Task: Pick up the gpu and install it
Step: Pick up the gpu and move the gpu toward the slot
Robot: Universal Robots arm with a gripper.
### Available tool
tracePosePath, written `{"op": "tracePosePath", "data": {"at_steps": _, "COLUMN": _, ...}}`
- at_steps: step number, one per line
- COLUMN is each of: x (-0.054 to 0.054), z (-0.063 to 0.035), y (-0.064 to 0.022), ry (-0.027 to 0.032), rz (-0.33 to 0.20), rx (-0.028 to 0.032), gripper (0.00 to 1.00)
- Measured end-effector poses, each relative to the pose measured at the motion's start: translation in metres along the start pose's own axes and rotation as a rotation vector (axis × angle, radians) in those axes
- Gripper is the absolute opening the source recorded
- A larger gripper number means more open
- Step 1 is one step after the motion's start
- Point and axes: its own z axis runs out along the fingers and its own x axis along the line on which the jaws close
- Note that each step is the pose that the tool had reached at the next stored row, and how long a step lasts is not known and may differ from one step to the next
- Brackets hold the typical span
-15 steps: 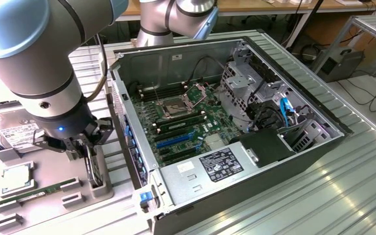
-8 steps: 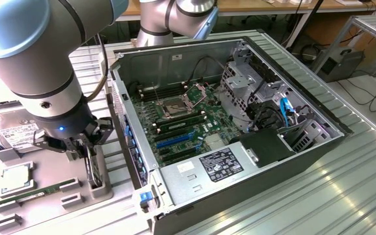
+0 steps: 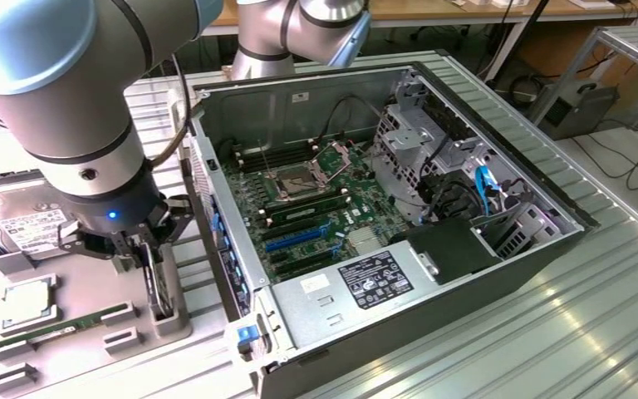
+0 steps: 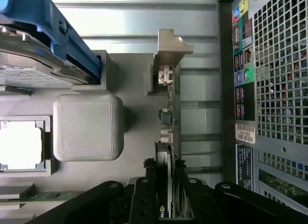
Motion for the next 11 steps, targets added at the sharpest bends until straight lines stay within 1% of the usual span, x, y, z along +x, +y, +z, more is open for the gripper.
{"op": "tracePosePath", "data": {"at_steps": 3, "x": -0.002, "z": -0.0055, "y": 0.0004, "ry": 0.0068, "rz": 0.0, "rx": 0.0001, "gripper": 0.26}}
{"op": "tracePosePath", "data": {"at_steps": 5, "x": -0.004, "z": -0.0111, "y": 0.0008, "ry": 0.013, "rz": 0.0, "rx": 0.0002, "gripper": 0.26}}
{"op": "tracePosePath", "data": {"at_steps": 6, "x": -0.005, "z": -0.0177, "y": 0.0013, "ry": 0.0199, "rz": 0.0, "rx": 0.0003, "gripper": 0.26}}
{"op": "tracePosePath", "data": {"at_steps": 7, "x": -0.006, "z": -0.0213, "y": 0.0016, "ry": 0.0229, "rz": 0.0, "rx": 0.0003, "gripper": 0.26}}
{"op": "tracePosePath", "data": {"at_steps": 8, "x": -0.007, "z": -0.024, "y": 0.0019, "ry": 0.0248, "rz": 0.0, "rx": 0.0003, "gripper": 0.26}}
{"op": "tracePosePath", "data": {"at_steps": 9, "x": -0.009, "z": -0.0318, "y": 0.0024, "ry": 0.0286, "rz": -0.001, "rx": 0.0004, "gripper": 0.26}}
{"op": "tracePosePath", "data": {"at_steps": 11, "x": -0.012, "z": -0.0448, "y": 0.0033, "ry": 0.033, "rz": -0.001, "rx": 0.0005, "gripper": 0.26}}
